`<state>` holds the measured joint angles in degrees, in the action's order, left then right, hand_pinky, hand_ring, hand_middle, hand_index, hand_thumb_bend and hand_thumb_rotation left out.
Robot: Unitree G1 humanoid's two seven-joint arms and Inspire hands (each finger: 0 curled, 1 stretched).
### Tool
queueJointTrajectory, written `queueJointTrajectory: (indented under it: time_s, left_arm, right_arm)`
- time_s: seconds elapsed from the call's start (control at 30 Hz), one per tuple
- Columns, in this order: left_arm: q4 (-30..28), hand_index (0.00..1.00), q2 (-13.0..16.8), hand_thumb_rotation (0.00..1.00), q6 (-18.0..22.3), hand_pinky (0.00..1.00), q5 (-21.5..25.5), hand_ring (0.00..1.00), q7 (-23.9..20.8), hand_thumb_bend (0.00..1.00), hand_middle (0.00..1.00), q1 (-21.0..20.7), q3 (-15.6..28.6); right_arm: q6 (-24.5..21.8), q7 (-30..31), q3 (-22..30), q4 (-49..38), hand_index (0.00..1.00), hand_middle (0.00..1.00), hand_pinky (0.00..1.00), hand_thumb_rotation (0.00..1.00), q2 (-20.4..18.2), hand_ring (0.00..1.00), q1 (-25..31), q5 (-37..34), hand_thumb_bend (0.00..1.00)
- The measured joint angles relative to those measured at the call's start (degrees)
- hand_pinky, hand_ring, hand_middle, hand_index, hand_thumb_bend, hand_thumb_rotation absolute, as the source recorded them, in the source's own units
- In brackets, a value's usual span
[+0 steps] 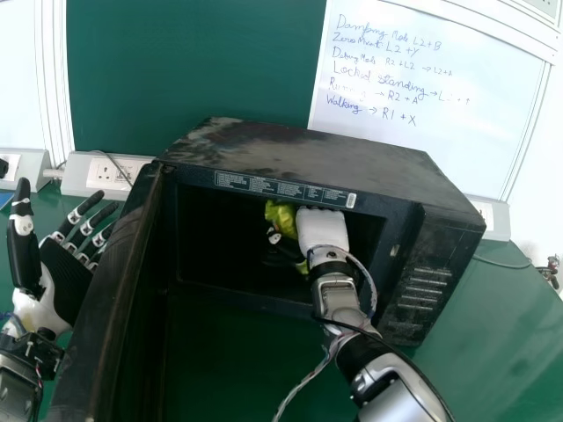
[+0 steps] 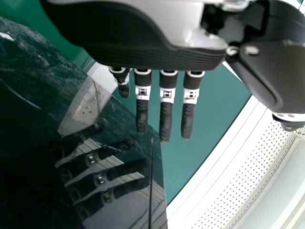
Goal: Put biscuit inside oven
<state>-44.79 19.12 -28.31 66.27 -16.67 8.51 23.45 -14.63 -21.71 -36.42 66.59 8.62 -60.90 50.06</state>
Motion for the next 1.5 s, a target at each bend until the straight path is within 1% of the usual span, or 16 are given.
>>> queueJointTrajectory:
  time_s: [0.1,0.2,0.23,0.27,0.33,0.57,0.7,0.8,0.83,0.87,1.0,1.13,1.2,1.3,1.4,1.5]
  left_arm:
    - [0.00,0.74,0.00,0.27,0.00,0.84,0.02,0.78,-0.07,0.45,0.73,0.00,0.01]
    - [0.00,0.74,0.01,0.27,0.00,0.85,0.03,0.79,0.01,0.44,0.74,0.01,0.01]
    - [0.00,0.74,0.02,0.28,0.00,0.85,0.03,0.78,0.04,0.43,0.73,0.01,0.01]
    - [0.00,0.75,0.02,0.28,0.00,0.84,0.04,0.78,0.04,0.42,0.73,0.02,0.01]
    - [0.00,0.74,0.02,0.27,0.00,0.82,0.02,0.76,0.04,0.44,0.72,0.02,0.01]
    - [0.01,0.74,0.02,0.29,0.25,0.82,-0.02,0.76,0.52,0.38,0.72,0.10,0.02]
    - [0.00,0.73,0.01,0.28,0.41,0.82,-0.12,0.76,0.47,0.40,0.71,0.14,0.02]
    - [0.00,0.73,0.01,0.27,0.43,0.81,-0.08,0.75,0.28,0.44,0.71,0.14,0.02]
    - [0.01,0.73,0.01,0.27,0.44,0.81,-0.05,0.76,0.29,0.43,0.71,0.14,0.02]
    - [0.01,0.73,0.01,0.27,0.44,0.82,-0.03,0.76,0.30,0.43,0.72,0.14,0.02]
    - [0.01,0.71,0.02,0.28,0.45,0.79,-0.17,0.74,0.26,0.41,0.70,0.10,0.01]
    - [0.04,0.72,0.01,0.29,0.47,0.82,-0.32,0.77,0.30,0.41,0.72,0.06,0.00]
    - [0.08,0.72,0.02,0.29,0.51,0.81,-0.40,0.76,0.50,0.38,0.72,0.06,0.00]
    - [0.17,0.72,0.02,0.30,0.57,0.80,-0.51,0.74,1.05,0.38,0.70,0.03,0.00]
    - [0.23,0.72,0.03,0.28,0.58,0.81,-1.00,0.75,1.18,0.42,0.71,0.02,0.00]
    - [0.38,0.72,0.04,0.29,0.58,0.83,-1.07,0.77,1.67,0.39,0.72,0.00,0.00]
  right_arm:
    - [-0.87,1.07,-0.09,0.00,0.73,0.79,0.83,0.53,-0.22,0.79,-0.65,-0.01,0.79]
    - [-1.30,1.90,-0.11,-0.01,0.76,0.81,0.84,0.53,-0.27,0.81,-1.00,-0.02,0.80]
    - [-1.29,2.09,-0.11,-0.01,0.77,0.82,0.84,0.52,-0.28,0.81,-1.00,-0.03,0.81]
    - [-1.30,2.41,-0.13,-0.02,0.78,0.82,0.85,0.55,-0.28,0.82,-1.00,-0.03,0.82]
    - [-1.46,2.80,-0.29,-0.02,0.78,0.82,0.84,0.57,-0.29,0.82,-1.00,-0.01,0.82]
    - [-2.06,2.85,-0.06,-0.11,0.80,0.84,0.86,0.56,-0.34,0.83,-1.00,-0.45,0.80]
    - [-2.11,3.01,0.02,-0.26,0.80,0.83,0.85,0.56,-0.38,0.83,-1.00,-0.55,0.79]
    - [-2.32,4.09,0.12,-1.09,0.79,0.83,0.84,0.62,-0.37,0.82,-0.99,-0.67,0.81]
    - [-2.71,4.82,0.26,-2.27,0.79,0.82,0.83,0.67,-0.29,0.82,-0.96,-0.80,0.83]
    - [-2.82,4.92,0.31,-2.89,0.79,0.82,0.83,0.67,-0.26,0.82,-0.97,-0.82,0.83]
    - [-4.92,7.67,0.54,-10.55,0.77,0.82,0.82,0.56,0.64,0.81,0.03,-0.67,0.78]
    - [-7.39,10.77,0.74,-19.06,0.78,0.82,0.83,0.53,2.00,0.81,3.23,-0.11,0.79]
    - [-8.53,12.33,1.30,-23.02,0.77,0.81,0.82,0.52,3.01,0.81,5.22,-0.09,0.82]
    - [-9.58,14.34,2.19,-28.84,0.75,0.79,0.82,0.49,4.67,0.79,7.97,0.03,0.83]
    - [-9.84,15.38,2.66,-33.48,0.77,0.80,0.83,0.45,5.97,0.80,10.30,0.32,0.82]
    - [-10.09,16.42,3.37,-37.67,0.78,0.81,0.83,0.40,6.93,0.81,12.80,0.55,0.79]
